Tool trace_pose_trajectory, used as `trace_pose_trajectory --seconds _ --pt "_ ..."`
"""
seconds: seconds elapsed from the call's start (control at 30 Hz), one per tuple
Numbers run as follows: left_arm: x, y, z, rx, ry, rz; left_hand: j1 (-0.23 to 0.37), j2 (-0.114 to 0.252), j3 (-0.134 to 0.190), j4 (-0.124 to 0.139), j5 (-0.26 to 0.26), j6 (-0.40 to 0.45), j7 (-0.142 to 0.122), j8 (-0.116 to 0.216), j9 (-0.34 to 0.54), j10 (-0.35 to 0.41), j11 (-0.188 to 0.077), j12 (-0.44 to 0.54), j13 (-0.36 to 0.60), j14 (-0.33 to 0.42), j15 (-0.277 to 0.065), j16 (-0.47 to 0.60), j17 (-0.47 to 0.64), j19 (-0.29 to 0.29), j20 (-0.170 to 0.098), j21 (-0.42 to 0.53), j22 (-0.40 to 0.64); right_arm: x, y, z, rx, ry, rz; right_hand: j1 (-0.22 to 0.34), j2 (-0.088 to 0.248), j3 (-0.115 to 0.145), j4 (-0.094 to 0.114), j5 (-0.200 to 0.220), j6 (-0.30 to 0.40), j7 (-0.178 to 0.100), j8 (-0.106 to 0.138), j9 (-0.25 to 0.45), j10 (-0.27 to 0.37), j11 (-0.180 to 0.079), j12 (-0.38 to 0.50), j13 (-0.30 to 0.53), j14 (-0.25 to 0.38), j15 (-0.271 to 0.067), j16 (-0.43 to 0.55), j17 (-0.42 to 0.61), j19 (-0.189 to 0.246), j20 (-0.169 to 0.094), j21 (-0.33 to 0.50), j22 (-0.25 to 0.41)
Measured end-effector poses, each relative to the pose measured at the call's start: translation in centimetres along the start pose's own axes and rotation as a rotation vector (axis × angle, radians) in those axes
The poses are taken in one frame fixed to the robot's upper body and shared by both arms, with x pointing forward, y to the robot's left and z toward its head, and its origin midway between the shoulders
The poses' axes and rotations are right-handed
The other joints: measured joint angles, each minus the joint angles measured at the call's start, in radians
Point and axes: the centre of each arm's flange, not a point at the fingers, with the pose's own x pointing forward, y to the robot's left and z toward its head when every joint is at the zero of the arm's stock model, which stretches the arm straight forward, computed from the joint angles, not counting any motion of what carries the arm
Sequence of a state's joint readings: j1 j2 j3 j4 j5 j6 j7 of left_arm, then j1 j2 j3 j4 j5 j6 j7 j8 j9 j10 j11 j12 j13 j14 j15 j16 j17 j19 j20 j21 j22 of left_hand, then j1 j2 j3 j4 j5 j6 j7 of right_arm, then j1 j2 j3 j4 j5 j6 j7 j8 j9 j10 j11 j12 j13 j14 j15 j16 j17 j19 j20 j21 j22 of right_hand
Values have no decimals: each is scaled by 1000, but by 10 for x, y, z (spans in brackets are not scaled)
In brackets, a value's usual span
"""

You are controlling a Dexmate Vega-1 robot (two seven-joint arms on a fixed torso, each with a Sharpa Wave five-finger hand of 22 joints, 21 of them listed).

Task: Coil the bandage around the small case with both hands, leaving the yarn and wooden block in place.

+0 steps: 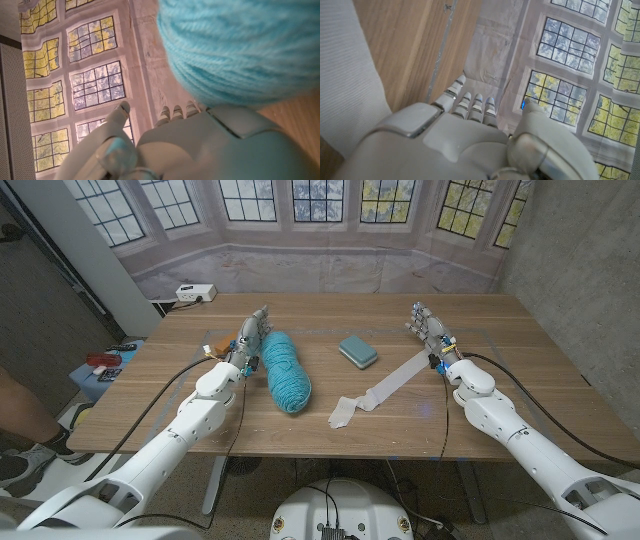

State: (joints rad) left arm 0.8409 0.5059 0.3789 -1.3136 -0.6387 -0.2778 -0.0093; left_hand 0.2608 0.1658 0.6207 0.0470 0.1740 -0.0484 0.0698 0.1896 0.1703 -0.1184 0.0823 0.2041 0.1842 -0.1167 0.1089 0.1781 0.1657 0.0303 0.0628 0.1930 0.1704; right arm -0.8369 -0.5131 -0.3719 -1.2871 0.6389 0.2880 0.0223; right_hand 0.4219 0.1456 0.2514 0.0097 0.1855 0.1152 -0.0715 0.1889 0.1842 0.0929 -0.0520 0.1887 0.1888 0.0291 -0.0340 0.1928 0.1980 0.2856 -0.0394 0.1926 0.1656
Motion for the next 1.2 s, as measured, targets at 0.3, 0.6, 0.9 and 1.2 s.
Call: trace_pose_trajectory --seconds 0.3,0.6,0.9,1.2 --pt "1 -7 0 8 6 -3 5 -3 3 -3 0 5 5 0 0 0 0 0 0 0 0 0 0 3 3 0 0 -1 -3 -2 -23 12 -7 6 -2 4 -4 0 3 0 0 0 5 5 0 0 0 0 0 0 0 0 0 0" --pt "-1 -7 4 28 15 -4 8 0 6 -6 0 5 5 0 0 4 -4 0 0 0 0 0 0 6 5 0 0 -1 -2 3 -46 12 -8 6 -2 5 -11 0 8 6 0 0 8 9 0 0 0 0 0 0 0 0 0 0" --pt "-11 5 17 62 14 8 8 0 3 -12 0 5 5 0 0 4 -4 0 0 0 0 0 0 5 5 0 0 -5 3 7 -62 9 -10 6 -2 5 -17 0 8 6 0 0 8 9 0 0 0 0 0 0 0 0 0 0" --pt "-20 18 34 104 7 17 17 -1 3 -20 0 5 5 0 0 4 -4 0 0 0 0 0 0 5 5 0 0 -8 6 13 -84 10 -13 17 -2 8 -20 0 8 6 0 0 8 9 0 0 0 0 0 -3 0 0 0 0"
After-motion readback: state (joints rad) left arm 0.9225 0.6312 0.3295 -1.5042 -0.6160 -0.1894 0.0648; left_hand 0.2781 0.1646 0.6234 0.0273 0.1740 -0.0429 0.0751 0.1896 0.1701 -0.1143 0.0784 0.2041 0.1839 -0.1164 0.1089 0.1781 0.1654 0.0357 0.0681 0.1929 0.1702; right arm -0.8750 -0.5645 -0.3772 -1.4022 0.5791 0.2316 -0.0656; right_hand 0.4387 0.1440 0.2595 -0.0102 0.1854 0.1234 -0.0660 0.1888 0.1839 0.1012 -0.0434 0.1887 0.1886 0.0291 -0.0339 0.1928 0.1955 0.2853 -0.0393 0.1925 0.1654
